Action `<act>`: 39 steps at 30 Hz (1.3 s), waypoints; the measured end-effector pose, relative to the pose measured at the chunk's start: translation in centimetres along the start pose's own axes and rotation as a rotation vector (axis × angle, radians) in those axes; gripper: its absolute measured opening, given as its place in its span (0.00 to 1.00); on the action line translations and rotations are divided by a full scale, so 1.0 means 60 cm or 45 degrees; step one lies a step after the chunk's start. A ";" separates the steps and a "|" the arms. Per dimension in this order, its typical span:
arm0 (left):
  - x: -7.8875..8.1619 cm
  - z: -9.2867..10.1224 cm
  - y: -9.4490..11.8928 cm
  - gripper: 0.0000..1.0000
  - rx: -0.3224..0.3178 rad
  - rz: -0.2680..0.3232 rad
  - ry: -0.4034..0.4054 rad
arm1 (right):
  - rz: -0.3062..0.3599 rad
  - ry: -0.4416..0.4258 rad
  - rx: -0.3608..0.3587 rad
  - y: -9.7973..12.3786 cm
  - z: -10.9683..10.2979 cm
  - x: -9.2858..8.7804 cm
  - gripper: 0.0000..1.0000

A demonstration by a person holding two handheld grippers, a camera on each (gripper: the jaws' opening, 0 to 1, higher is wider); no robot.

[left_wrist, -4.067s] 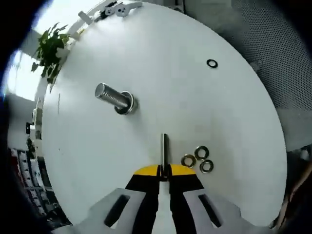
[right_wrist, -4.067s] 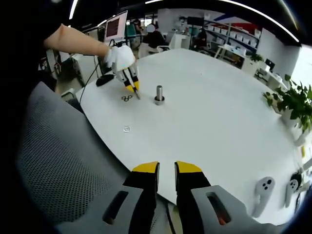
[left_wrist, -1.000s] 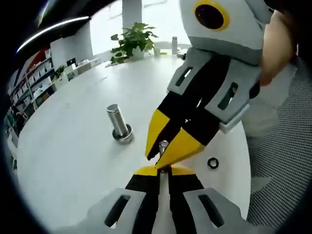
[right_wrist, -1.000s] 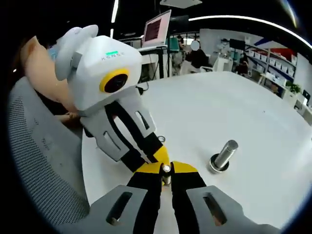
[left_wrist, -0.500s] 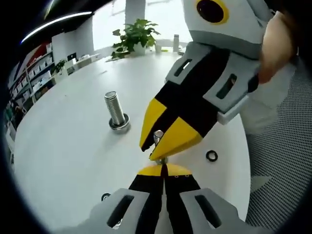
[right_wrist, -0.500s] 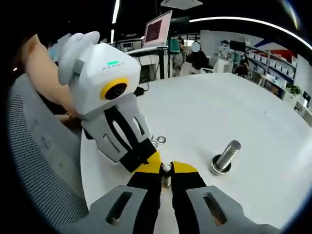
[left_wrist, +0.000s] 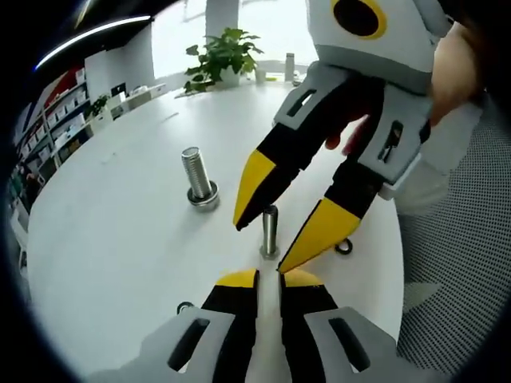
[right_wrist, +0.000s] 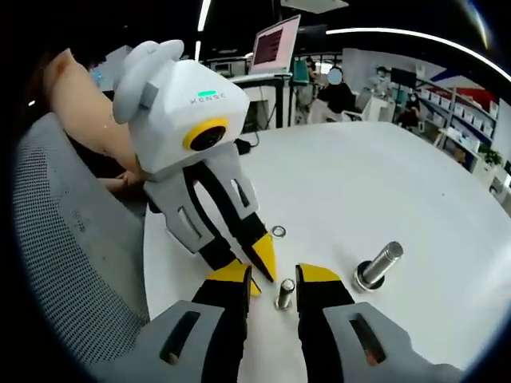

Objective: Place the washer onto the threaded stud by aligning its center hole with the stud, sliding it down to the base, and recovering from edge contact or off-axis alignment until the washer reaches the visible bottom stop.

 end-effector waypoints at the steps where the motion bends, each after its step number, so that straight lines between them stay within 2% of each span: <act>1: 0.003 -0.006 0.009 0.07 0.035 0.009 0.002 | 0.022 0.009 -0.012 0.006 0.005 0.010 0.24; 4: 0.009 -0.023 0.036 0.07 0.143 0.032 0.031 | 0.092 -0.033 -0.033 0.024 0.024 0.035 0.24; 6: 0.021 -0.031 0.057 0.08 0.196 0.108 0.186 | 0.130 -0.079 -0.042 0.039 0.038 0.047 0.24; 7: 0.029 -0.033 0.071 0.08 0.199 0.141 0.202 | 0.142 -0.083 -0.047 0.045 0.043 0.050 0.24; 12: 0.052 -0.034 0.120 0.08 0.248 0.180 0.194 | 0.199 -0.123 -0.075 0.075 0.066 0.071 0.24; 15: 0.064 -0.031 0.163 0.08 0.301 0.194 0.185 | 0.214 -0.137 -0.099 0.087 0.079 0.078 0.23; 19: 0.066 -0.020 0.215 0.10 0.403 0.207 0.233 | 0.220 -0.161 -0.123 0.099 0.092 0.080 0.23; 23: 0.072 0.003 0.255 0.13 0.463 0.244 0.308 | 0.227 -0.180 -0.136 0.107 0.101 0.080 0.23; 27: 0.077 0.023 0.290 0.19 0.526 0.231 0.330 | 0.204 -0.207 -0.134 0.107 0.109 0.074 0.23; 32: 0.079 0.047 0.319 0.32 0.598 0.253 0.409 | 0.112 -0.208 -0.149 0.104 0.116 0.053 0.23; 35: 0.077 0.069 0.321 0.33 0.587 0.210 0.468 | 0.048 -0.191 -0.124 0.098 0.114 0.039 0.23; 39: 0.085 0.089 0.314 0.34 0.583 0.219 0.448 | -0.055 -0.160 -0.074 0.087 0.106 0.019 0.22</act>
Point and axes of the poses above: the point that each gripper's makers call its tool centre point, and the gripper's own axes: y roughly backward along the fingers, z roughly to its right, x roughly out of its top, the point moved 6 cm from there along y, roughly backward along the fingers, and after that the axes turned 11 degrees about -y, right-handed, at the moved point
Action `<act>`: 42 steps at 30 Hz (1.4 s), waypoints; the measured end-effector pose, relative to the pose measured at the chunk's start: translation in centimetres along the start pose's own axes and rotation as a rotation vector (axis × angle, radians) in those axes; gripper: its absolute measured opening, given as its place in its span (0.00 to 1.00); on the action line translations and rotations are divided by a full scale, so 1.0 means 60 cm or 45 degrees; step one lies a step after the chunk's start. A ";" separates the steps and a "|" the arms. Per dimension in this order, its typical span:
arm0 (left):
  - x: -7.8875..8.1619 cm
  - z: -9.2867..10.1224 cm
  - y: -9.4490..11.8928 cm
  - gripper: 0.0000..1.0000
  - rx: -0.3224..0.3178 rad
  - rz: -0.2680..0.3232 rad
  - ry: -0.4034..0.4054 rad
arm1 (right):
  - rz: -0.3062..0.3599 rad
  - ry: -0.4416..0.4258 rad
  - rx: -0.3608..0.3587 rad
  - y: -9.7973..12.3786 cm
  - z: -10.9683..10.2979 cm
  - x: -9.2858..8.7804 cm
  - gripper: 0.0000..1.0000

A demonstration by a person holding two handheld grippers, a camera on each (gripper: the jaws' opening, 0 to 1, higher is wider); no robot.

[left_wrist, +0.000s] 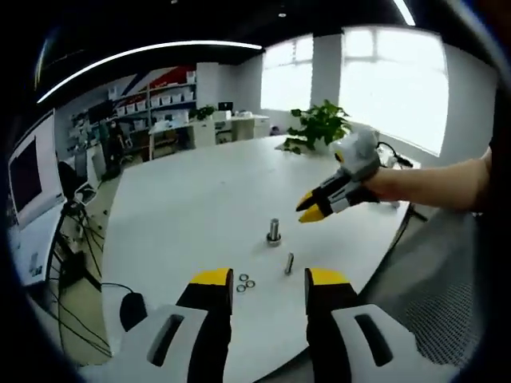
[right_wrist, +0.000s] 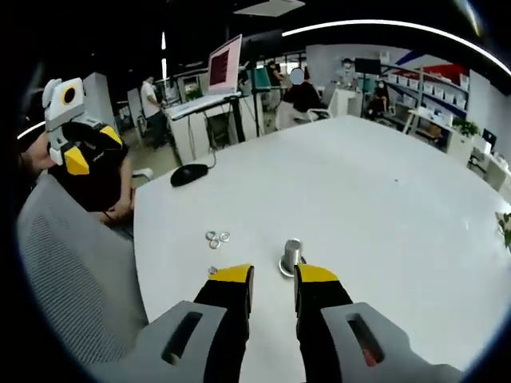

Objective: Place the washer onto the threaded stud by aligning its center hole with the stud, sliding it down to the base, and recovering from edge contact or off-axis alignment until the washer reaches the visible bottom stop.

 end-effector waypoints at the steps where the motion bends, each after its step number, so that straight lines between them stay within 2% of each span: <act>1: -0.003 0.003 -0.002 0.35 0.001 -0.006 -0.011 | -0.013 0.003 0.008 -0.003 -0.002 -0.004 0.22; 4: -0.018 0.010 -0.008 0.36 0.004 -0.039 0.016 | -0.072 0.009 0.036 -0.009 -0.011 -0.017 0.22; 6: -0.027 0.016 -0.010 0.37 0.017 -0.047 -0.006 | -0.132 0.024 0.055 -0.014 -0.017 -0.030 0.22; 8: -0.034 0.022 -0.013 0.40 0.006 -0.069 0.026 | -0.200 0.037 0.094 -0.021 -0.024 -0.047 0.22; 11: -0.035 0.022 -0.013 0.41 0.023 -0.088 -0.020 | -0.306 0.110 0.112 -0.028 -0.031 -0.071 0.20; 14: -0.040 0.026 -0.012 0.41 0.044 -0.114 -0.045 | -0.366 0.131 0.142 -0.034 -0.044 -0.084 0.20; 16: -0.047 0.026 -0.009 0.42 0.064 -0.133 -0.088 | -0.384 0.157 0.169 -0.037 -0.050 -0.090 0.20; 17: -0.052 0.022 -0.008 0.45 0.102 -0.134 -0.119 | -0.401 0.183 0.177 -0.038 -0.054 -0.093 0.20; 19: -0.062 0.021 -0.009 0.50 0.108 -0.121 -0.099 | -0.430 0.235 0.176 -0.042 -0.059 -0.099 0.20; 21: -0.071 0.024 -0.012 0.47 0.079 -0.137 -0.038 | -0.448 0.257 0.186 -0.046 -0.067 -0.105 0.20; 24: -0.065 0.019 -0.012 0.45 0.094 -0.108 -0.026 | -0.475 0.292 0.211 -0.051 -0.077 -0.114 0.18; 27: -0.070 0.023 -0.014 0.45 0.061 -0.111 0.030 | -0.503 0.350 0.242 -0.057 -0.089 -0.122 0.16; 31: -0.069 0.023 -0.013 0.42 0.062 -0.097 0.046 | -0.538 0.409 0.281 -0.061 -0.102 -0.131 0.14; 39: -0.070 0.024 -0.012 0.36 0.060 -0.097 0.050 | -0.581 0.495 0.278 -0.069 -0.108 -0.146 0.11; 40: -0.070 0.024 -0.012 0.36 0.061 -0.097 0.050 | -0.549 0.519 0.293 -0.071 -0.110 -0.141 0.10; 42: -0.070 0.023 -0.011 0.35 0.063 -0.096 0.057 | -0.561 0.503 0.281 -0.071 -0.110 -0.142 0.10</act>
Point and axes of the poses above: the point that each gripper's makers call its tool centre point, and the gripper's own axes: y roughly backward along the fingers, z roughly to its right, x roughly out of its top, the point moved 6 cm from there along y, roughly backward along the fingers, and after that the axes turned 11 degrees about -y, right-handed, at the moved point
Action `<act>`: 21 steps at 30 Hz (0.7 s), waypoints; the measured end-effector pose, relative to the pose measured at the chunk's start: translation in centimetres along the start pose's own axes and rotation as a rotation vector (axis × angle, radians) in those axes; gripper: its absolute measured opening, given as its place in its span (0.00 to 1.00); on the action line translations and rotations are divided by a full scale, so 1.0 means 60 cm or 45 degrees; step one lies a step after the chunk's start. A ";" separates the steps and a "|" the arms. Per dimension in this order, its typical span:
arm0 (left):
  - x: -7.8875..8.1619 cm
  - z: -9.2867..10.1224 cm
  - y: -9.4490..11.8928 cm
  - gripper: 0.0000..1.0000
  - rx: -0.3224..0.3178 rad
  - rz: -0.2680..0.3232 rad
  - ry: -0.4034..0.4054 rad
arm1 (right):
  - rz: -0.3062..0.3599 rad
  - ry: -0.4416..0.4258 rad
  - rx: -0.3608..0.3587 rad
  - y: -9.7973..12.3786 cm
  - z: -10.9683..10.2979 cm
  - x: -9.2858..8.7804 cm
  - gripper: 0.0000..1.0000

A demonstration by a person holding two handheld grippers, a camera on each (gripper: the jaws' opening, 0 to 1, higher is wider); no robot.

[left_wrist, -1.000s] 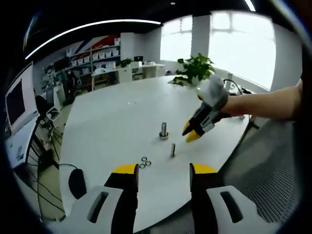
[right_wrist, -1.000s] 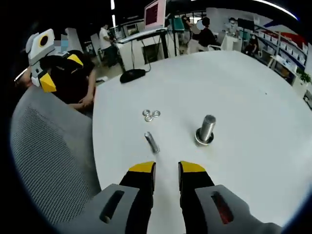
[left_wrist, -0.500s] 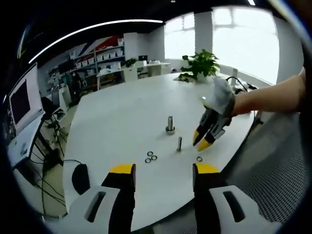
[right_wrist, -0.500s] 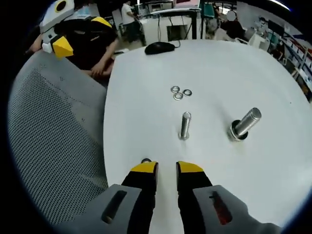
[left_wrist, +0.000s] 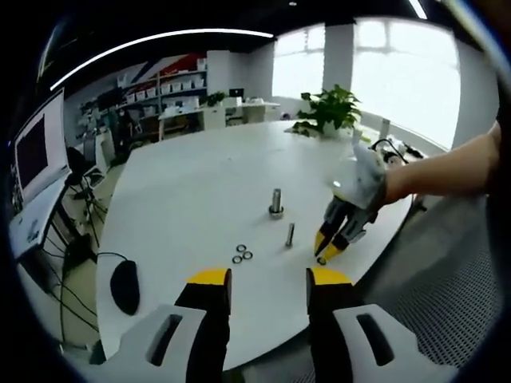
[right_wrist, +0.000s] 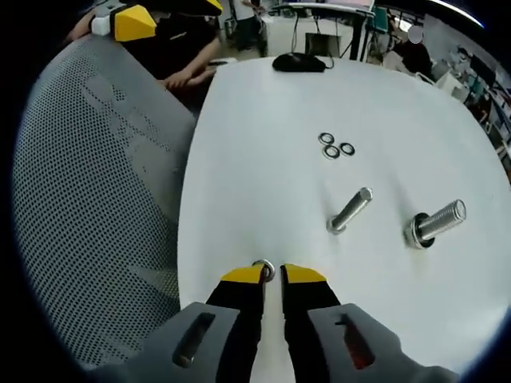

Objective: Place the washer onto the threaded stud by aligning its center hole with the stud, sliding it down to the base, and recovering from edge contact or off-axis alignment until the washer reaches the visible bottom stop.

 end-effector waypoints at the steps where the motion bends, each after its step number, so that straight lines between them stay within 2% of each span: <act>1: 0.000 0.000 0.000 0.35 -0.002 -0.002 0.003 | -0.002 0.024 -0.005 0.000 0.000 0.000 0.09; 3: -0.001 0.000 0.000 0.35 0.002 -0.005 0.000 | -0.011 0.139 0.006 0.000 -0.003 0.000 0.10; 5: -0.001 0.000 0.000 0.35 -0.001 -0.005 0.000 | -0.008 0.204 -0.009 0.000 -0.004 -0.001 0.10; 8: -0.002 0.001 -0.001 0.34 -0.009 -0.010 0.001 | -0.014 0.156 -0.018 0.000 -0.003 0.000 0.09; 11: -0.002 0.002 -0.002 0.34 -0.014 -0.015 0.002 | -0.019 0.173 -0.038 -0.001 0.000 0.001 0.06; 14: -0.002 0.002 -0.002 0.33 -0.018 -0.015 0.002 | -0.021 0.113 -0.040 0.000 -0.001 0.002 0.06; 19: -0.002 0.002 -0.001 0.33 -0.014 -0.014 0.004 | -0.023 0.078 -0.072 0.002 0.007 0.004 0.05; 21: -0.002 0.001 -0.001 0.33 -0.011 -0.013 0.006 | 0.011 0.032 -0.068 0.005 0.011 0.007 0.05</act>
Point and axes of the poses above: the point that each gripper's makers call its tool centre point, and the gripper's own axes: y roughly backward along the fingers, z roughly to its right, x roughly out of its top, the point moved 6 cm from there along y, roughly backward along the fingers, and after that the axes turned 11 degrees about -y, right-handed, at the moved point
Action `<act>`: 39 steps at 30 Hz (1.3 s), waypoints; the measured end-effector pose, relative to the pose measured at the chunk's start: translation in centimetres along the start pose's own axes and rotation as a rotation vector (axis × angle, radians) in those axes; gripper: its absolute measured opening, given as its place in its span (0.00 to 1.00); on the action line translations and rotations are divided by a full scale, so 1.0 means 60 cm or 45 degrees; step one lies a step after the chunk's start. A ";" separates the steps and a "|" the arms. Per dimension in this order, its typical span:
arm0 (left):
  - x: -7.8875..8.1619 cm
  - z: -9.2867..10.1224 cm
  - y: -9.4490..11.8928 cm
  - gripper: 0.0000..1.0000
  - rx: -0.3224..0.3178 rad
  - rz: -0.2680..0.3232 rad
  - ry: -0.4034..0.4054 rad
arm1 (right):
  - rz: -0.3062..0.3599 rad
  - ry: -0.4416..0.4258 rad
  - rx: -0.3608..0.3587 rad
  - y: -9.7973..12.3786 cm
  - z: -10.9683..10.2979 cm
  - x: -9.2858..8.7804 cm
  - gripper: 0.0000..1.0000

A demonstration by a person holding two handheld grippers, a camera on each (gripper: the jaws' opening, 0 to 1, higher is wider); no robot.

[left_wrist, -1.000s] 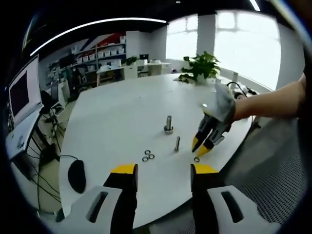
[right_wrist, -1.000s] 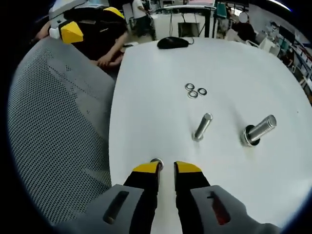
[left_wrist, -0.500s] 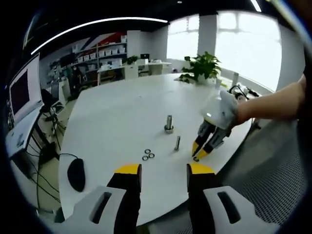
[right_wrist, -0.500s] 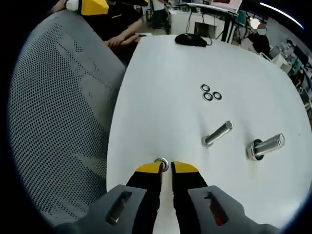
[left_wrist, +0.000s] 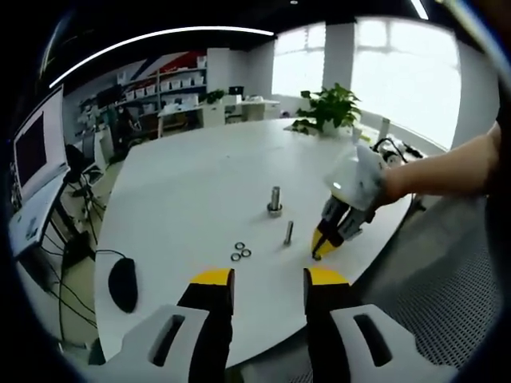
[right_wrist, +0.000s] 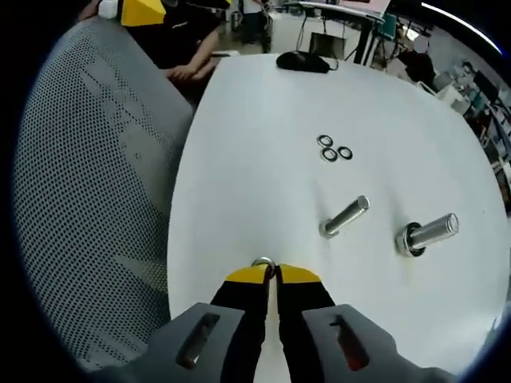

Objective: Place the washer onto the threaded stud by aligning its center hole with the stud, sliding it down to the base, and recovering from edge contact or off-axis alignment until the washer reaches the visible bottom stop.

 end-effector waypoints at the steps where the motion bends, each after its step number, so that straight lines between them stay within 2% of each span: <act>1: 0.000 0.000 0.000 0.33 0.000 0.001 0.000 | 0.025 -0.032 0.005 0.002 0.001 0.003 0.05; 10: -0.001 0.001 -0.001 0.32 -0.010 -0.005 -0.004 | 0.183 -0.172 -0.068 0.040 0.031 0.031 0.05; 19: -0.003 0.003 -0.003 0.31 -0.025 -0.015 -0.005 | 0.328 -0.218 -0.205 0.073 0.058 0.054 0.05; 25: -0.003 0.003 -0.004 0.31 -0.028 -0.021 -0.007 | 0.425 -0.229 -0.238 0.082 0.059 0.074 0.05; 29: -0.004 0.003 -0.003 0.30 -0.026 -0.027 -0.006 | 0.438 -0.212 -0.266 0.080 0.061 0.079 0.05; 39: -0.005 0.003 -0.003 0.30 -0.022 -0.033 -0.005 | 0.418 -0.170 -0.243 0.067 0.050 0.082 0.05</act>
Point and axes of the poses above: the point that each gripper's makers call its tool centre point, and the gripper's own axes: y roughly backward along the fingers, z roughly to its right, x roughly out of its top, the point moved 6 cm from there along y, roughly backward along the fingers, and after that the axes turned 11 degrees about -y, right-handed, at the moved point
